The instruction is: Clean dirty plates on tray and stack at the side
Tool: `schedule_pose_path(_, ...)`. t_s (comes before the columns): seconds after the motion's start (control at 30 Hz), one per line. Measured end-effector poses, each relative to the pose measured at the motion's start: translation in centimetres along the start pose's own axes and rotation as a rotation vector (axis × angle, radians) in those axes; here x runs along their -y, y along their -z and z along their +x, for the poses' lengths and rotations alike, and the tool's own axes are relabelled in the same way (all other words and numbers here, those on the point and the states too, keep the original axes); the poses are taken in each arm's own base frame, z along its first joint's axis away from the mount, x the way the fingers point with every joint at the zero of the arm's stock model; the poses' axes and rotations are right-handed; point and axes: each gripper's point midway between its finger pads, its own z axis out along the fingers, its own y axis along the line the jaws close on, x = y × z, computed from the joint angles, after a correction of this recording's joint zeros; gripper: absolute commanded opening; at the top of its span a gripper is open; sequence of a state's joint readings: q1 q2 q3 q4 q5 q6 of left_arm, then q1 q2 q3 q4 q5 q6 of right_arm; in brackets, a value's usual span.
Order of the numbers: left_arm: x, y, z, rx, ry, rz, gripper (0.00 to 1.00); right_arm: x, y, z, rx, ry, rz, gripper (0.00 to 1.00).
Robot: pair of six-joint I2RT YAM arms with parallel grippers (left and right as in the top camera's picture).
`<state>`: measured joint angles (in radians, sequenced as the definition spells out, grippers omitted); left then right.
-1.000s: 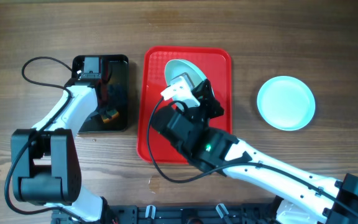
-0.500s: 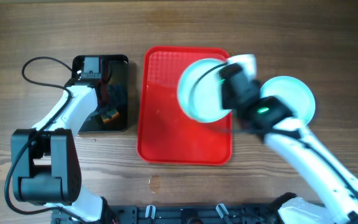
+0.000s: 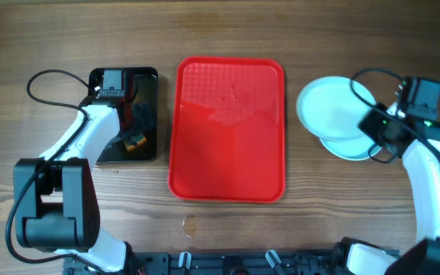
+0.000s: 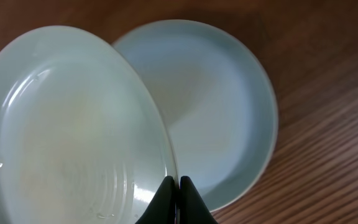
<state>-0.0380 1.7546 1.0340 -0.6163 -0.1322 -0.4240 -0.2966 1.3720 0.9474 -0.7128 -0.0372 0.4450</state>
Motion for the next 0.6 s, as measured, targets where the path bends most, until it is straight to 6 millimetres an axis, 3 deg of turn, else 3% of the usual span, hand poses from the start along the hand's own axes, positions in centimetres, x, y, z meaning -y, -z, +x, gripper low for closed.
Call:
schedule_pose_path(0.17,0.0,0.0,0.0,0.000,0.000,0.000,1.00,3.1,-2.1,0.1,-0.026,-0.087,0.042,0.06)
schedule_pose_path(0.23,0.0,0.0,0.0,0.000,0.000,0.000,1.00,3.5,-2.4,-0.1,-0.025,-0.100,0.047,0.38)
schedule_pose_path(0.27,0.0,0.0,0.0,0.000,0.000,0.000,1.00,3.5,-2.4,-0.1,-0.025,-0.103,0.044,0.46)
schedule_pose_path(0.37,0.0,0.0,0.0,0.000,0.000,0.000,1.00,2.9,-2.4,0.1,-0.039,-0.094,0.010,0.48)
schedule_pose_path(0.5,0.0,0.0,0.0,0.000,0.000,0.000,1.00,0.8,-1.7,0.5,-0.063,-0.045,-0.111,0.43)
schedule_pose_path(0.6,0.0,0.0,0.0,0.000,0.000,0.000,1.00,-2.5,1.3,0.5,-0.026,0.062,-0.291,0.43)
